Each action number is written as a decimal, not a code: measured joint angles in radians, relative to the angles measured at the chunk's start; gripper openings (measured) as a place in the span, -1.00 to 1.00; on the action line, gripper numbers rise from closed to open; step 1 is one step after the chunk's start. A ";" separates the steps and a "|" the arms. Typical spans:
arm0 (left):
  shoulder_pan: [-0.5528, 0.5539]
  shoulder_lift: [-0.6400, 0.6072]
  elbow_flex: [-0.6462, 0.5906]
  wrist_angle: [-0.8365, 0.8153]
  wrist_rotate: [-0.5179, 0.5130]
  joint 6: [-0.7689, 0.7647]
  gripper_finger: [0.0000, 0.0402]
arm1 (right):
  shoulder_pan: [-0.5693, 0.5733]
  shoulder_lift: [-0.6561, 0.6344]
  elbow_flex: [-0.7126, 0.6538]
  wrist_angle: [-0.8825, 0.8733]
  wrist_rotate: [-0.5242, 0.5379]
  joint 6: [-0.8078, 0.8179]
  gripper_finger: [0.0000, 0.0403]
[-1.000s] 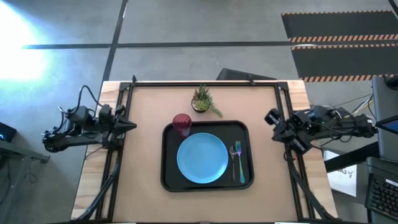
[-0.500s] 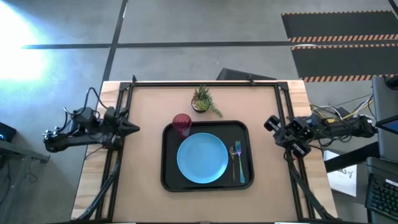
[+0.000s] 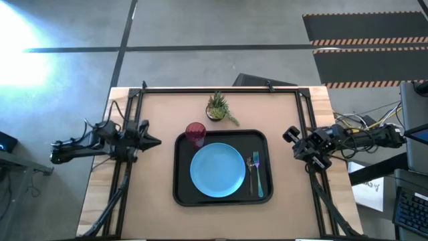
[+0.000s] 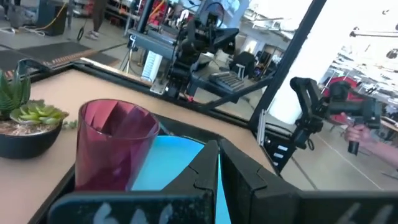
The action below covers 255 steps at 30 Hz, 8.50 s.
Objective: Pick and place plate/cup/fork/spoon on tray
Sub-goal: Return to Home Position
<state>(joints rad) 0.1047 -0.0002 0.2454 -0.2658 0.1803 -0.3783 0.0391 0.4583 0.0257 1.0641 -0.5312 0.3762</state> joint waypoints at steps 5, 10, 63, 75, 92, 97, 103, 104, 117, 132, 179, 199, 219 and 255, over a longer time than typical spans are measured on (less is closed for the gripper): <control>0.000 0.000 -0.075 0.124 -0.001 0.000 -1.00 | 0.000 0.000 -0.002 0.007 -0.011 -0.100 -0.96; 0.000 -0.001 -0.115 0.197 -0.001 -0.008 -1.00 | 0.000 0.001 -0.013 0.112 -0.114 -0.162 -0.96; 0.000 0.052 -0.212 0.238 0.026 0.288 -1.00 | 0.008 0.002 -0.015 -0.692 0.433 -0.469 -0.96; 0.000 0.115 -0.212 0.237 0.027 0.287 -1.00 | 0.008 -0.024 -0.016 -0.663 0.543 -0.630 -0.96; 0.000 0.142 -0.216 0.271 0.034 0.287 -1.00 | 0.002 -0.314 -0.016 -0.700 0.617 -0.694 -0.96; 0.000 0.142 -0.216 0.272 0.036 0.288 -1.00 | 0.002 -0.431 -0.016 -0.842 0.599 -0.613 -0.96; -0.001 0.143 -0.216 0.273 0.036 0.289 -1.00 | 0.002 -0.449 -0.016 -0.937 0.565 -0.552 -0.96; -0.001 0.143 -0.216 0.272 0.036 0.290 -1.00 | 0.002 -0.450 -0.016 -0.973 0.552 -0.523 -0.96; 0.000 0.142 -0.220 0.277 0.031 0.381 -1.00 | 0.002 -0.449 -0.014 -1.050 0.482 -0.464 -0.96; 0.000 0.190 -0.233 0.296 0.029 0.386 -1.00 | 0.002 -0.442 -0.013 -1.054 0.480 -0.454 -0.96; 0.000 0.200 -0.240 0.400 0.055 0.470 -1.00 | 0.002 -0.443 -0.013 -1.049 0.479 -0.376 -0.96; -0.001 0.096 -0.241 0.375 0.108 0.471 -1.00 | 0.002 -0.443 -0.013 -1.048 0.479 -0.376 -0.96; 0.000 0.131 -0.241 0.336 0.103 0.464 -1.00 | 0.002 -0.443 -0.013 -1.049 0.479 -0.376 -0.96; 0.000 0.137 -0.241 0.336 0.103 0.464 -1.00 | 0.002 -0.443 -0.013 -1.049 0.480 -0.376 -0.96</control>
<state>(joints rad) 0.1047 0.1368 0.0044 0.0707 0.2836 0.0856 0.0413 0.0158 0.0128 0.0154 -0.0517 -0.0002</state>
